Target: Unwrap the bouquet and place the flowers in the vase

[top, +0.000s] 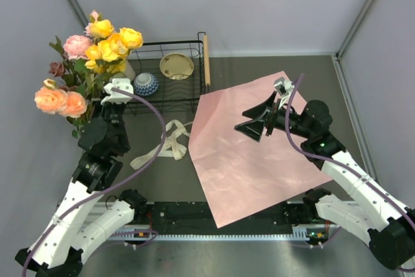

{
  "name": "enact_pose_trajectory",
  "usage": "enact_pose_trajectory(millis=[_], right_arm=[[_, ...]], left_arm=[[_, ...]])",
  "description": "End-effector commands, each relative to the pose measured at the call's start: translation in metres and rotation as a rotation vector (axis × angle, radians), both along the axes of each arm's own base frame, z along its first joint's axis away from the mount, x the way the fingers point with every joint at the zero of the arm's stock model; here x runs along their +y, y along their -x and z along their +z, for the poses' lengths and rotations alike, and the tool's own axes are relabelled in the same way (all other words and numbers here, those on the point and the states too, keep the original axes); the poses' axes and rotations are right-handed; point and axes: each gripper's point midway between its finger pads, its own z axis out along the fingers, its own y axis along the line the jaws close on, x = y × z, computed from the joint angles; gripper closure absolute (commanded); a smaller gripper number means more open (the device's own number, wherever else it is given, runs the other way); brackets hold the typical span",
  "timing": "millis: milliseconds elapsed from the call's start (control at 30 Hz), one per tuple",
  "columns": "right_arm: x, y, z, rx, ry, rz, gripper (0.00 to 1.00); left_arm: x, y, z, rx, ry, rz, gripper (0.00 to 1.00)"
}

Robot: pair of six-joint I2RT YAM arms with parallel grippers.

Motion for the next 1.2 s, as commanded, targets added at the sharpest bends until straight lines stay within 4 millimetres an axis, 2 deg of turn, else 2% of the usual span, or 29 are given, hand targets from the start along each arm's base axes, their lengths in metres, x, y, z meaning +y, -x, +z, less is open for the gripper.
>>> enact_pose_trajectory(millis=[0, 433, 833, 1167], right_arm=[[0.002, 0.003, 0.017, -0.067, -0.022, 0.019, 0.01], [0.004, 0.001, 0.017, -0.061, -0.023, 0.025, 0.01], [0.004, 0.002, 0.014, -0.053, -0.018, 0.027, 0.01], [0.004, 0.002, 0.012, -0.048, -0.011, 0.028, 0.01]], left_arm=[[0.008, -0.006, -0.022, 0.019, 0.067, 0.077, 1.0], [0.034, -0.005, -0.065, 0.018, 0.188, 0.236, 1.0], [0.052, 0.007, -0.048, -0.087, 0.217, 0.301, 1.0], [0.061, 0.009, -0.043, -0.115, 0.223, 0.341, 1.0]])
